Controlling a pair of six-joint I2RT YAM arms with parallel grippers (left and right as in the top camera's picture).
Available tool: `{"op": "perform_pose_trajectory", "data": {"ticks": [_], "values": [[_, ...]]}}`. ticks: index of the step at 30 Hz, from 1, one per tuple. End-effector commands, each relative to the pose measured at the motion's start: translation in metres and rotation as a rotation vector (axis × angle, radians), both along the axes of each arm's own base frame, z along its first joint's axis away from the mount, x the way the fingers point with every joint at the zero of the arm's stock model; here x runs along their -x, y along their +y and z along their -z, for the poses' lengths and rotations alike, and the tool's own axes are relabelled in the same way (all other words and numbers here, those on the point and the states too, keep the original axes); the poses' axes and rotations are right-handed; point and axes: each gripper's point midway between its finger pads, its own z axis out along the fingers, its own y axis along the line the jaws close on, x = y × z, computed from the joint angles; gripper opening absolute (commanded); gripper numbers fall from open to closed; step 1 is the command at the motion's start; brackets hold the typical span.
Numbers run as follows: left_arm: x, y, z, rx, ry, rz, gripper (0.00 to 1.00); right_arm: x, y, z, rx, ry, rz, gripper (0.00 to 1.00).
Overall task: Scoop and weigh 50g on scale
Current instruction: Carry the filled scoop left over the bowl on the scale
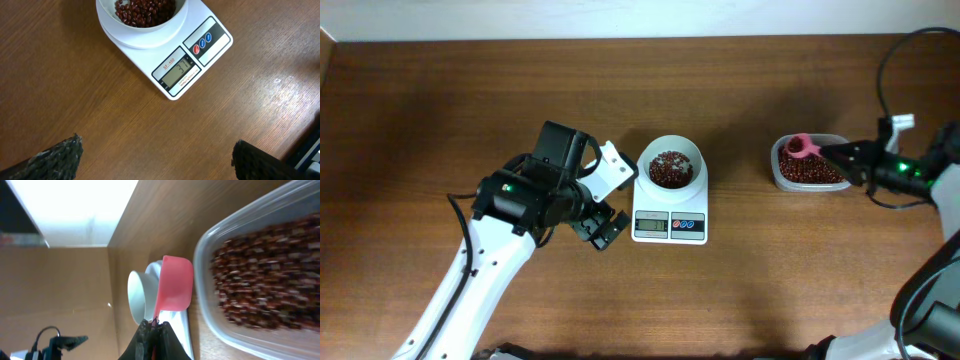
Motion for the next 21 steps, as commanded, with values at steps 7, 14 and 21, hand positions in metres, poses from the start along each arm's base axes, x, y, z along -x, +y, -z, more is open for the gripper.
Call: {"op": "perform_pose_trajectory", "data": {"ticks": [7,14,21], "values": [[0.004,-0.002,-0.004,0.02,-0.006,0.002,0.99,-0.001,0.078,-0.002,-0.025,-0.02,-0.209,0.04],[0.004,-0.002,-0.004,0.02,-0.006,0.002,0.99,0.006,0.116,-0.003,-0.029,-0.019,-0.31,0.04],[0.004,-0.002,-0.004,0.02,-0.006,0.002,0.99,0.014,0.143,-0.017,-0.116,-0.047,-0.388,0.04]]}}
